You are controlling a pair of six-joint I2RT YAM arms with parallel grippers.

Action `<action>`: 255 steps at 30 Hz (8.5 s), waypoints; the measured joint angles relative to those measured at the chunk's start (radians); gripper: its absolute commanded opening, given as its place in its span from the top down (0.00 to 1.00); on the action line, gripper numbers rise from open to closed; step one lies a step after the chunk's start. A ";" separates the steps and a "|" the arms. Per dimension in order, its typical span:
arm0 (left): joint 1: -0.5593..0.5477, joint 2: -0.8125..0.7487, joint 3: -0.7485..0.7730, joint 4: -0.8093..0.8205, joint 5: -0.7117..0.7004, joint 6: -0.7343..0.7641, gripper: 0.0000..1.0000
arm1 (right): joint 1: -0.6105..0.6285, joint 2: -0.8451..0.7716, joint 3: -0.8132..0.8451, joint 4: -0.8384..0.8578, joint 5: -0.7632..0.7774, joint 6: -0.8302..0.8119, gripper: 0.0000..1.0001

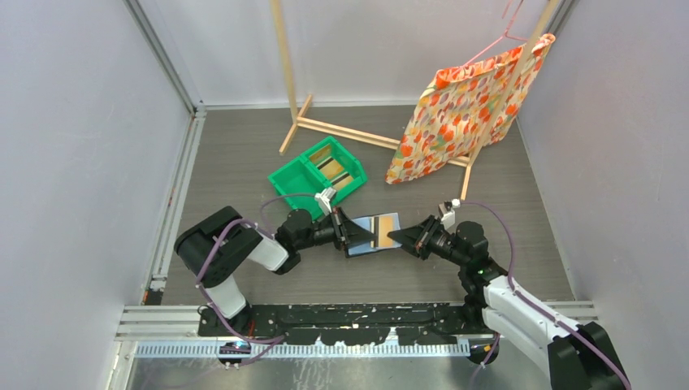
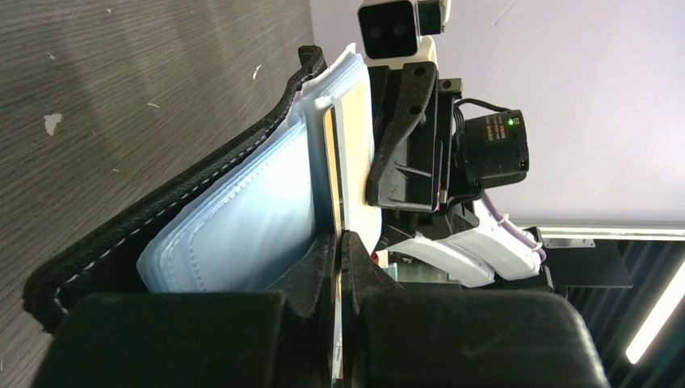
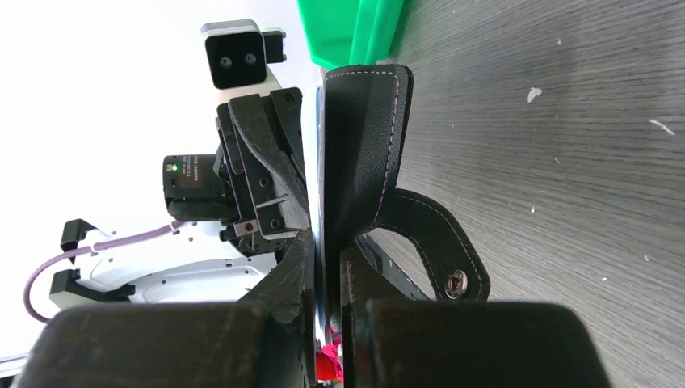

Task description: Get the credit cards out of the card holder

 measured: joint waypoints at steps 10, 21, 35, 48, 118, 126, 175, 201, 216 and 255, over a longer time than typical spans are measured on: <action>-0.001 -0.002 -0.039 0.081 -0.034 -0.005 0.99 | 0.004 0.015 0.000 0.030 -0.011 0.026 0.99; 0.002 -0.002 -0.063 0.121 -0.039 -0.022 0.99 | 0.006 0.014 -0.002 0.034 -0.017 0.045 0.99; 0.016 -0.020 -0.097 0.132 -0.048 -0.044 0.99 | 0.005 0.014 -0.002 0.034 -0.023 0.047 0.99; 0.053 -0.123 -0.095 -0.032 -0.073 -0.084 0.99 | -0.006 0.013 -0.002 0.048 -0.006 0.049 0.99; 0.066 -0.082 0.176 -0.320 0.087 0.018 0.99 | -0.027 -0.045 -0.001 0.052 0.005 0.076 0.63; 0.066 -0.082 0.148 -0.291 0.077 0.000 0.99 | -0.045 -0.085 -0.010 0.045 0.009 0.101 0.78; 0.293 -0.541 0.653 -1.602 -0.052 0.704 0.99 | -0.064 -0.107 0.026 -0.133 0.012 0.002 0.99; 0.122 0.096 1.227 -1.907 -0.840 1.514 0.99 | -0.064 -0.134 0.093 -0.313 0.009 -0.115 0.99; 0.107 0.206 1.244 -1.705 -0.918 1.727 1.00 | -0.064 -0.129 0.093 -0.315 0.006 -0.119 0.99; 0.263 0.459 1.487 -1.934 -0.606 1.808 0.98 | -0.064 -0.066 0.104 -0.345 0.004 -0.146 0.99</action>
